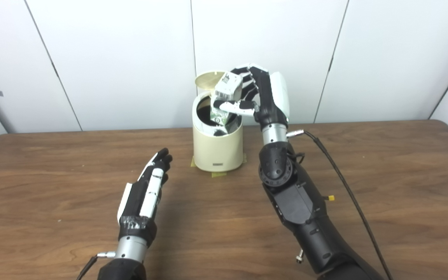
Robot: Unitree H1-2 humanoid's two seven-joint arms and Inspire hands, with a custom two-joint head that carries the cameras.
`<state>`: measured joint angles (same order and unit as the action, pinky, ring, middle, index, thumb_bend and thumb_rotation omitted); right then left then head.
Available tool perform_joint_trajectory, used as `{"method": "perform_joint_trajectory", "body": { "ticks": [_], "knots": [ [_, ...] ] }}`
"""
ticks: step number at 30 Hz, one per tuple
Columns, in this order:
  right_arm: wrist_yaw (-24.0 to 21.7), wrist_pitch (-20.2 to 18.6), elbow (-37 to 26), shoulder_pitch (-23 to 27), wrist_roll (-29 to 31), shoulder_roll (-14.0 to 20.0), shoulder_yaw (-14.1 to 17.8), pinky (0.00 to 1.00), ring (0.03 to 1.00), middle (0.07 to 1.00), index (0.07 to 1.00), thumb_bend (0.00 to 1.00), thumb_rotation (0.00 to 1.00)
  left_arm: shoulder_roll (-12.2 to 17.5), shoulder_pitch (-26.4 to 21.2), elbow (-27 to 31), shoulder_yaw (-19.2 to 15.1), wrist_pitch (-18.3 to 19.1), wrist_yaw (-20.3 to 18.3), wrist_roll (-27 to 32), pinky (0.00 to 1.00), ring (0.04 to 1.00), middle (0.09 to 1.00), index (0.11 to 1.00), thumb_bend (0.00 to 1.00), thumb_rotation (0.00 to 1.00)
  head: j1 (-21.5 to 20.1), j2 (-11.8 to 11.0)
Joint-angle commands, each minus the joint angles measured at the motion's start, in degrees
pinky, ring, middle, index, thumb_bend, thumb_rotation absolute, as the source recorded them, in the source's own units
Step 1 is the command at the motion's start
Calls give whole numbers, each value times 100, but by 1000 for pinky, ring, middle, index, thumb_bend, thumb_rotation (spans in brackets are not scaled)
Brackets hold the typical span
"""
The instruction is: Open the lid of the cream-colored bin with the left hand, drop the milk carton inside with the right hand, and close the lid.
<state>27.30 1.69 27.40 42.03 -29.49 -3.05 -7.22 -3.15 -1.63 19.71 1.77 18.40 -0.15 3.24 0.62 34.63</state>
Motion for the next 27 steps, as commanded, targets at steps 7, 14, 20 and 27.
{"method": "perform_joint_trajectory", "body": {
  "ticks": [7, 14, 20, 27],
  "knots": [
    [643, 677, 220, 453, -242, -62, -165, 345, 375, 494, 553, 511, 0, -82, -82, 269, 26, -77, 12, 6, 982, 958, 920, 911, 382, 774, -28, 61],
    [695, 209, 202, 385, -720, 44, -434, 402, 478, 524, 492, 521, 4, -55, -69, 304, 22, -41, -6, 9, 1000, 970, 929, 917, 324, 729, -37, 94],
    [560, -33, 81, 329, -857, 109, -534, 838, 740, 684, 494, 523, 151, -36, -59, 307, 22, -39, -8, -10, 1000, 972, 925, 913, 301, 664, -52, 106],
    [473, -229, -52, 277, -897, 155, -549, 888, 756, 709, 641, 927, 263, 42, -70, 275, 51, -37, -36, -87, 1000, 968, 924, 908, 254, 551, -73, 109]
  ]
}}
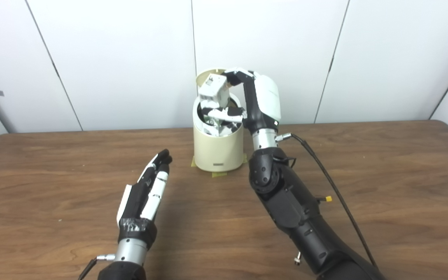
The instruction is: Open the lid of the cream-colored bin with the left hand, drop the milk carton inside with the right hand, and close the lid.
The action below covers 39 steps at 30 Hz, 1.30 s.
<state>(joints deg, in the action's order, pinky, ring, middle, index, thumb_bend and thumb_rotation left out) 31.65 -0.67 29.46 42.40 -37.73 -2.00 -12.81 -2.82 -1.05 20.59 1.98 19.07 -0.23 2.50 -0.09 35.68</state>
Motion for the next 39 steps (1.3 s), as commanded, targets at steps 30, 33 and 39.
{"method": "perform_joint_trajectory", "body": {
  "ticks": [30, 33, 39],
  "knots": [
    [-166, -227, -879, -31, -48, 238, 125, 639, 660, 616, 559, 854, 288, 37, -196, 140, -7, -21, -33, 24, 997, 958, 925, 909, 141, 362, -111, 2],
    [-311, -392, -1284, -269, -86, 363, 173, 585, 639, 616, 523, 632, 219, 60, -188, 120, -45, -46, -32, 41, 989, 957, 929, 910, 155, 386, -158, -146],
    [-570, -418, -1872, -762, 458, 357, 591, 525, 600, 587, 491, 512, 158, 58, -190, 33, -164, -125, -46, 178, 1000, 948, 927, 911, 125, 356, -108, -280]
  ]
}}
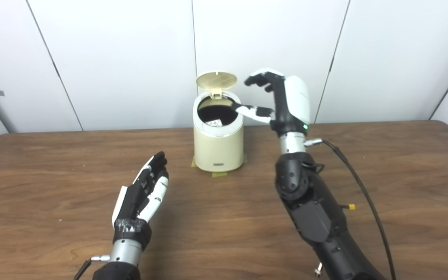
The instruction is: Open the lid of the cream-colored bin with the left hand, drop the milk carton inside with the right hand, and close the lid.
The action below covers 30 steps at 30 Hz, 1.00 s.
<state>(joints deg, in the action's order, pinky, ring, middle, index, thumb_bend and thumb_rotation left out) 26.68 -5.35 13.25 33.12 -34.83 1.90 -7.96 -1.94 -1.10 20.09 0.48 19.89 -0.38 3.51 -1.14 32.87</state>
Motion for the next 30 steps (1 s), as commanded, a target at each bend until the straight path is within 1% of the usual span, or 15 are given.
{"method": "perform_joint_trajectory", "body": {
  "ticks": [1, 3, 4, 7, 8, 10, 13, 14, 15, 17, 19, 22, 24, 28, 30],
  "knots": [
    [-181, 100, -332, 93, 437, -63, 221, 502, 585, 584, 492, 510, 155, -21, -195, 58, -32, -238, -34, 94, 1000, 947, 927, 912, 131, 352, 2, -5],
    [-433, 104, -502, -32, 912, -103, 409, 503, 588, 593, 492, 508, 151, 13, -224, 3, -51, -325, -28, 82, 1000, 944, 924, 909, 129, 350, 10, -14],
    [-608, -7, -649, -109, 1114, -95, 491, 510, 597, 601, 492, 507, 150, 32, -260, -18, -72, -329, -23, 86, 996, 941, 921, 908, 128, 360, 12, -23],
    [-1065, -585, -1112, -269, 1451, -60, 662, 532, 629, 644, 494, 506, 159, 95, -461, -71, -188, -199, -7, 146, 1000, 942, 921, 908, 157, 412, -27, -2],
    [-1200, -757, -1256, -317, 1552, -38, 707, 528, 624, 646, 495, 505, 162, 140, -596, -114, -243, -139, -6, 166, 1000, 944, 920, 906, 162, 421, -25, -5],
    [-1518, -1050, -1562, -438, 1938, -23, 856, 553, 641, 667, 497, 502, 168, 252, -935, -252, -345, -77, -14, 188, 1000, 947, 915, 900, 205, 495, -12, 5],
    [-1958, -1320, -1868, -638, 2446, 52, 1001, 619, 695, 721, 498, 500, 174, 469, -1479, -543, -445, -65, -86, 222, 964, 917, 899, 894, 220, 578, -4, 6],
    [-2115, -1402, -1983, -741, 2586, 106, 1029, 651, 735, 765, 661, 530, 410, 564, -1691, -651, -457, -27, -124, 222, 956, 914, 893, 891, 280, 647, -8, 8],
    [-2216, -1458, -2056, -805, 2679, 140, 1043, 669, 758, 790, 726, 531, 486, 630, -1829, -726, -464, -2, -149, 225, 956, 914, 892, 889, 313, 670, -9, 8],
    [-2356, -1508, -2194, -989, 2830, 192, 1068, 689, 784, 818, 790, 523, 540, 768, -2174, -887, -458, 77, -208, 233, 954, 916, 895, 888, 348, 695, -6, 10],
    [-2432, -1510, -2289, -1172, 2938, 202, 1074, 697, 794, 826, 809, 515, 553, 879, -2460, -1061, -432, 107, -258, 211, 950, 921, 901, 891, 351, 740, 6, 14],
    [-2507, -1532, -2397, -1450, 3102, 159, 1107, 736, 835, 851, 830, 493, 625, 972, -2875, -1427, -420, 62, -308, 179, 944, 924, 905, 896, 373, 774, 31, 10],
    [-2513, -1521, -2405, -1587, 3198, 124, 1143, 770, 864, 872, 850, 517, 750, 970, -3156, -1735, -437, -17, -307, 192, 933, 923, 907, 894, 393, 780, 31, 10],
    [-2415, -1439, -2375, -1792, 3343, -3, 1226, 814, 884, 886, 860, 529, 888, 973, -3654, -2285, -417, -149, -307, 155, 916, 912, 902, 889, 410, 787, 86, 14],
    [-2384, -1377, -2400, -1906, 3371, -54, 1241, 819, 890, 888, 860, 553, 960, 994, -3848, -2475, -352, -166, -341, 96, 914, 908, 895, 883, 413, 833, 77, 18]
  ]
}}
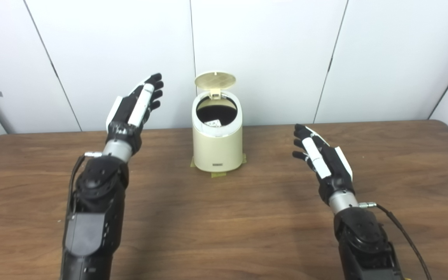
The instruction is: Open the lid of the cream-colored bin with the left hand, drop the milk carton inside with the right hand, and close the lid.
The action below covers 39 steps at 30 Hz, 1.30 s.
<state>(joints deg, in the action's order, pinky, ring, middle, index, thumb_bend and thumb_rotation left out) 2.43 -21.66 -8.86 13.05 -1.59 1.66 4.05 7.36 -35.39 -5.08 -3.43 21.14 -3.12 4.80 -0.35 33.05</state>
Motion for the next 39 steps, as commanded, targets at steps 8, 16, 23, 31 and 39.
{"method": "perform_joint_trajectory", "body": {
  "ticks": [8, 16, 23, 31, 39],
  "knots": [
    [160, 523, -327, -386, 241, -328, 107, 822, 887, 882, 871, 605, 1000, 242, -1032, -720, 386, -558, -390, -236, 912, 905, 898, 888, 396, 864, -59, 7],
    [158, 1028, -235, -783, 179, -384, -74, 792, 879, 890, 883, 619, 1000, 335, -1349, -1316, 633, -999, -538, -502, 907, 910, 897, 893, 397, 911, -43, 11],
    [204, 1241, -111, -889, 166, -384, -86, 774, 874, 888, 890, 622, 1000, 494, -1530, -1527, 1005, -1206, -745, -931, 886, 899, 869, 885, 359, 997, -100, 20],
    [221, 1172, 82, -846, 355, -455, 22, 665, 828, 875, 898, 633, 1000, 478, -1570, -1404, 1389, -1223, -752, -1554, 930, 881, 817, 860, 394, 1000, -115, 3],
    [178, 1250, 236, -829, 449, -415, 59, 633, 820, 863, 917, 595, 1000, 683, -1544, -1186, 1837, -1414, -822, -2335, 949, 862, 776, 816, 369, 1000, -126, 5]
  ]
}}
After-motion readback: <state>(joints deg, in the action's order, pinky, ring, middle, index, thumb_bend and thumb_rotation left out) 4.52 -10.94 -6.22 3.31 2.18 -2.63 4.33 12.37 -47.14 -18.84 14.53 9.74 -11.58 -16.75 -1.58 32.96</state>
